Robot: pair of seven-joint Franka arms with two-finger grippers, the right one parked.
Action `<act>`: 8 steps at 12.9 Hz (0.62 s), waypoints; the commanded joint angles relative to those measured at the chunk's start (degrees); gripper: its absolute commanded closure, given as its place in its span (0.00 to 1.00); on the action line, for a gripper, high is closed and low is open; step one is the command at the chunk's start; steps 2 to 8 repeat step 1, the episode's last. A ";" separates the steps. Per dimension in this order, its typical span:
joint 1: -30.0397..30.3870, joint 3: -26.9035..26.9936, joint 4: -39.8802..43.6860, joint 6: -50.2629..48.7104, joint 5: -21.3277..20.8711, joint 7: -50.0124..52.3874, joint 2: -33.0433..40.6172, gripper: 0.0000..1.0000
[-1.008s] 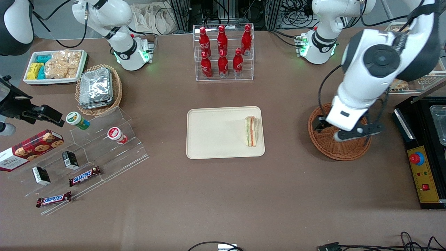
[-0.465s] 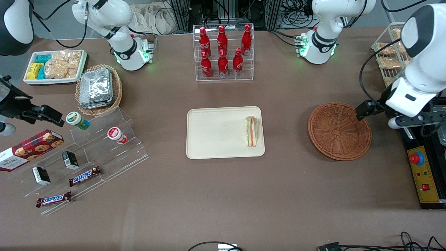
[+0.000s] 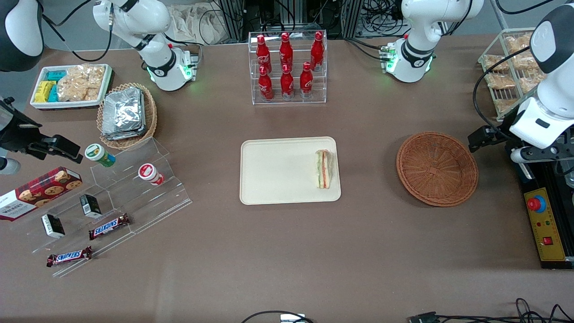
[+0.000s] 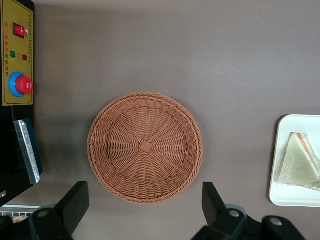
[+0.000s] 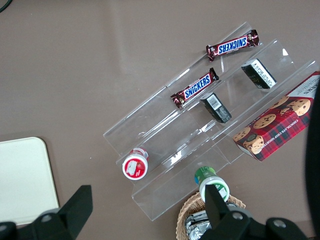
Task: Place sandwich from basket to tray
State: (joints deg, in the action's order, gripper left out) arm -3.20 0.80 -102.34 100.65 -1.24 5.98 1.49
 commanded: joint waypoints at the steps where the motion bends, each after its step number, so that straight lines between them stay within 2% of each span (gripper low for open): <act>1: -0.49 0.69 0.56 -1.94 0.72 -0.79 0.97 0.00; 8: -0.49 0.69 0.56 -1.94 0.72 -0.79 0.97 0.00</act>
